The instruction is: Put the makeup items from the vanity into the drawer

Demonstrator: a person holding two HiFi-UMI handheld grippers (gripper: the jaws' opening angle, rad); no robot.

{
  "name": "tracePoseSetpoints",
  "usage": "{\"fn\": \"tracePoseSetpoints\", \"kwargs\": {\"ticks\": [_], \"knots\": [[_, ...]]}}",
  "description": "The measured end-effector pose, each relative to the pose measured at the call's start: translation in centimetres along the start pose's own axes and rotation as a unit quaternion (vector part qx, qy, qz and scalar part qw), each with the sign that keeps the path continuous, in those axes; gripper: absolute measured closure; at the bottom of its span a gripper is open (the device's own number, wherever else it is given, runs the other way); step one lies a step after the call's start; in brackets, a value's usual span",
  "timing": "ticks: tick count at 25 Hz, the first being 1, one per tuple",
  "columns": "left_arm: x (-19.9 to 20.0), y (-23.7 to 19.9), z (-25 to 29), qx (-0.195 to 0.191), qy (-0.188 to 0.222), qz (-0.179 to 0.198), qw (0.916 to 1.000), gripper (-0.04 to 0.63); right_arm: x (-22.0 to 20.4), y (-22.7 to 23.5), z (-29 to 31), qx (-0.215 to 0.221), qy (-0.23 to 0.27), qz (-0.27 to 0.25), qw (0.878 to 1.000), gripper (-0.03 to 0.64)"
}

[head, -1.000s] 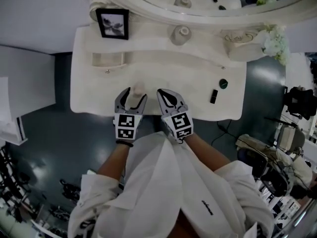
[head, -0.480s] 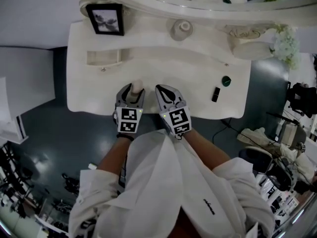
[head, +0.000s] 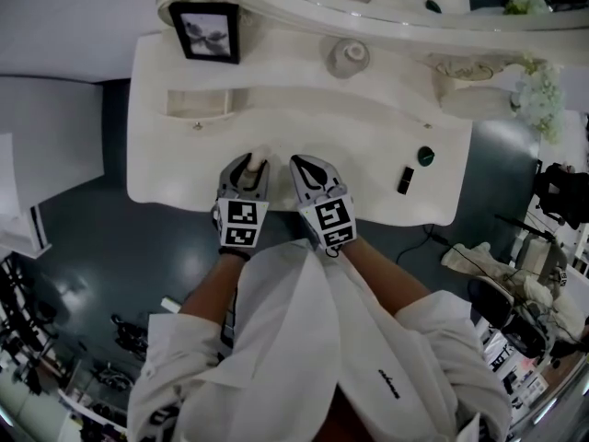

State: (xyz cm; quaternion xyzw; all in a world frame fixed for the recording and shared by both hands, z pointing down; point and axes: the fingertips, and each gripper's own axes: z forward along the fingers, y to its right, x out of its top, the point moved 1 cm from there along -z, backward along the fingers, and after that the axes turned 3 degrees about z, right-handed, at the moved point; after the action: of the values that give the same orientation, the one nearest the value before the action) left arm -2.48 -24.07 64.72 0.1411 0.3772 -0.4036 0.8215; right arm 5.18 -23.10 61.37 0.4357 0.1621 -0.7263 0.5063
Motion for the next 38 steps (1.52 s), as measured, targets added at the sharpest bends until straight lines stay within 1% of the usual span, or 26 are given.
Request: {"fn": "tracePoseSetpoints", "kwargs": {"ticks": [6,9,12,16,19,23,26,28,31,35,38], "knots": [[2.3,-0.8,-1.5,0.006,0.029,-0.008,0.9995,0.448,1.4,-0.5,0.6,0.009,0.006,-0.012,1.000,0.598],[3.6,-1.5,-2.4,0.011,0.045,-0.014,0.9988,0.448,2.8,-0.9,1.1,0.015,0.013,-0.021,1.000,0.598],[5.5,-2.3,-3.7,0.019,0.070,-0.021,0.9971,0.449,4.7,-1.6,1.8,0.025,0.024,-0.033,0.999,0.598],[8.1,-4.7,-5.2,0.042,0.108,-0.031,0.9927,0.449,7.7,-2.6,3.1,0.042,0.045,-0.057,0.997,0.598],[9.1,-7.2,-5.8,0.065,0.124,-0.041,0.9893,0.449,10.2,-3.3,4.3,0.049,0.060,-0.069,0.995,0.598],[9.6,-10.5,-5.9,0.092,0.139,-0.074,0.9832,0.449,12.4,-4.6,6.1,0.062,0.066,-0.105,0.990,0.598],[9.1,-12.6,-5.4,0.111,0.142,-0.095,0.9790,0.449,13.6,-5.7,7.4,0.073,0.068,-0.116,0.988,0.598],[9.2,-13.3,-5.0,0.114,0.145,-0.113,0.9763,0.449,14.3,-6.3,8.3,0.075,0.071,-0.122,0.987,0.598],[9.7,-14.4,-4.5,0.127,0.146,-0.122,0.9734,0.449,15.1,-6.8,9.7,0.077,0.071,-0.134,0.985,0.598],[9.3,-15.7,-3.4,0.138,0.136,-0.136,0.9716,0.449,15.5,-6.6,11.4,0.077,0.063,-0.138,0.985,0.598],[8.8,-16.2,-2.8,0.136,0.120,-0.148,0.9722,0.449,15.5,-6.6,12.1,0.075,0.058,-0.138,0.986,0.598]]}}
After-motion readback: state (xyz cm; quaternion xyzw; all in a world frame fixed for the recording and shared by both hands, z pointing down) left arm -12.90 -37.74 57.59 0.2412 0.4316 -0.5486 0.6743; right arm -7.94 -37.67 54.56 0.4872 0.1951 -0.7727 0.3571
